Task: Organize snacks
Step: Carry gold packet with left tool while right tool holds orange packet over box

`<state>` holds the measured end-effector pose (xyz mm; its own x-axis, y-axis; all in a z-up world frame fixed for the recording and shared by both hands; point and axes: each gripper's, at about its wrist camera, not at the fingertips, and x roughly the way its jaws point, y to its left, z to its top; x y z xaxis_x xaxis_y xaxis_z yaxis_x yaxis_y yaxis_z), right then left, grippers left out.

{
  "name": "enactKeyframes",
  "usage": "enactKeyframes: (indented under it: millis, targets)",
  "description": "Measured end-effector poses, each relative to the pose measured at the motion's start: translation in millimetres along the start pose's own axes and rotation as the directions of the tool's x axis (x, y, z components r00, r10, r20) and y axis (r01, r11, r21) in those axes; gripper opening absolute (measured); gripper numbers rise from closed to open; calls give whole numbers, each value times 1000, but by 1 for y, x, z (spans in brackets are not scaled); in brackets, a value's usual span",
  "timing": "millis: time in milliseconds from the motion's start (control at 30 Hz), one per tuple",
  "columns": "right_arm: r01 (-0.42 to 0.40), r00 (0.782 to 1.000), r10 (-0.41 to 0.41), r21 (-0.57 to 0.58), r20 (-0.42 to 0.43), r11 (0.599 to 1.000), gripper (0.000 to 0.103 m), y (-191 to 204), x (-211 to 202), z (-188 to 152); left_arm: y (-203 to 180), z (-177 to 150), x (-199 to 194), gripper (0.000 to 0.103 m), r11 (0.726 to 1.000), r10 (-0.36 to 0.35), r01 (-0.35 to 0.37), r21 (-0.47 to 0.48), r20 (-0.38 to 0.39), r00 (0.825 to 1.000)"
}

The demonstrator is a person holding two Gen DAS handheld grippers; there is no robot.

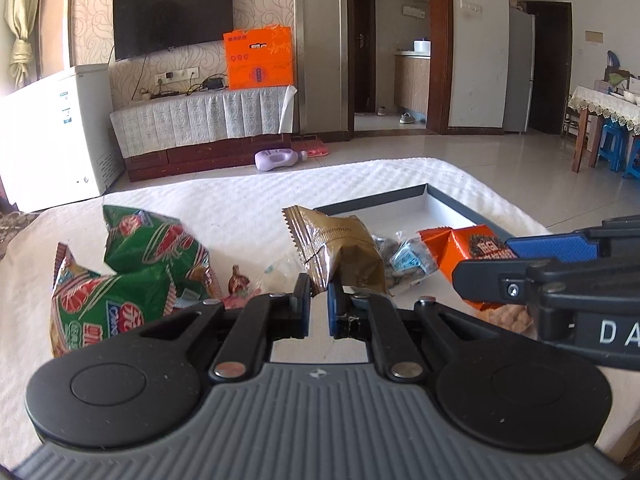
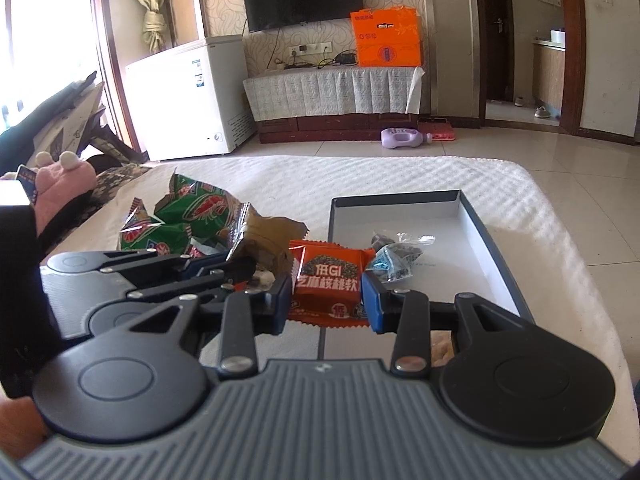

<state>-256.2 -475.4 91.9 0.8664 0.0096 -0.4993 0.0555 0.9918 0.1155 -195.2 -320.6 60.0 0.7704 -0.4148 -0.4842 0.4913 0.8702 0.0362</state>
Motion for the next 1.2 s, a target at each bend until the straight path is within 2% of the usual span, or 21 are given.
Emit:
enactKeyframes:
  millis: [333, 633, 833, 1200]
  targets:
    - [52, 997, -54, 46, 49, 998, 41, -30, -10, 5, -24, 22, 13, 10, 997, -29, 28, 68, 19, 999]
    - [86, 994, -92, 97, 53, 992, 41, -59, -17, 2, -39, 42, 41, 10, 987, -50, 45, 154, 27, 998]
    - [99, 994, -103, 91, 34, 991, 41, -64, -15, -1, -48, 48, 61, 10, 986, -92, 88, 142, 23, 995]
    - [121, 993, -120, 58, -9, 991, 41, -61, -11, -6, -60, 47, 109, 10, 986, -142, 146, 85, -50, 989]
